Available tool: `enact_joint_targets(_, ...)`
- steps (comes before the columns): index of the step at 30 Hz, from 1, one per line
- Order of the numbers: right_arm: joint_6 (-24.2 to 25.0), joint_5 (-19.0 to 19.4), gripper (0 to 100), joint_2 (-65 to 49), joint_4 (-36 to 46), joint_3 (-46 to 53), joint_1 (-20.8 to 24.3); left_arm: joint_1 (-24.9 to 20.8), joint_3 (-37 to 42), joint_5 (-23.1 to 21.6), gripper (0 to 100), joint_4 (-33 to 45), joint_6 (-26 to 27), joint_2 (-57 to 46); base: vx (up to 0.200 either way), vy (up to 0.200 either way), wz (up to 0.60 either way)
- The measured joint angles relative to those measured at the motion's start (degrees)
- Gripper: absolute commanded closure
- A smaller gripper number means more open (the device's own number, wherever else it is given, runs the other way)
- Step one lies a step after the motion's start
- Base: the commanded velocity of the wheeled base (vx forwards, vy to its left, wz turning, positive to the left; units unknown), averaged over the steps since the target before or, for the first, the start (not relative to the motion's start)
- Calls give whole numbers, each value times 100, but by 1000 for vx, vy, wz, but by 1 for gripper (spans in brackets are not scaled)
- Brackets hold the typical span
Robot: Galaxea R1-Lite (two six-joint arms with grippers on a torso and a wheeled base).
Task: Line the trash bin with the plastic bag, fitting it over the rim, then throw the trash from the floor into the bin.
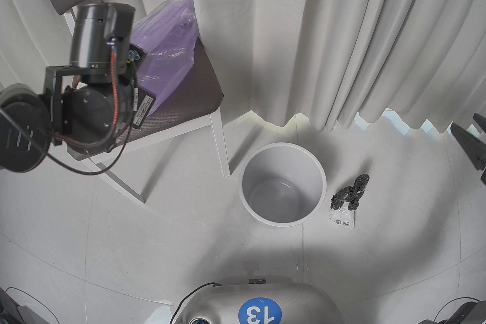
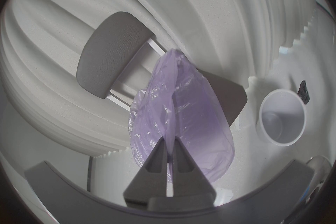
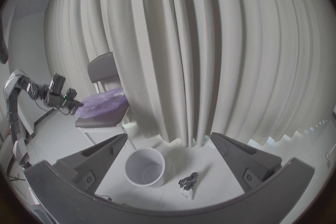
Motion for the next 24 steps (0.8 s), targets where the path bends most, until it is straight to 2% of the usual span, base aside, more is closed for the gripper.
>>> enact_joint_targets(10,-222,-9,0,266,-91,328,199,-22,311,-521,100,-268,-35,-794,0,0,0)
enact_joint_targets(14,-239,0,0,301,-80,457,251,-46,341,-539,100,-345,-39,-986,0,0,0)
enact_joint_targets(20,-285,-11,0,319,-80,564,363,-322,319,-494,100,-505,7,-1180,0,0,0)
enact_joint_targets(24,-630,-193,0,268,-102,573,590,-578,217,-463,100,-545,16,-1298,0,0,0)
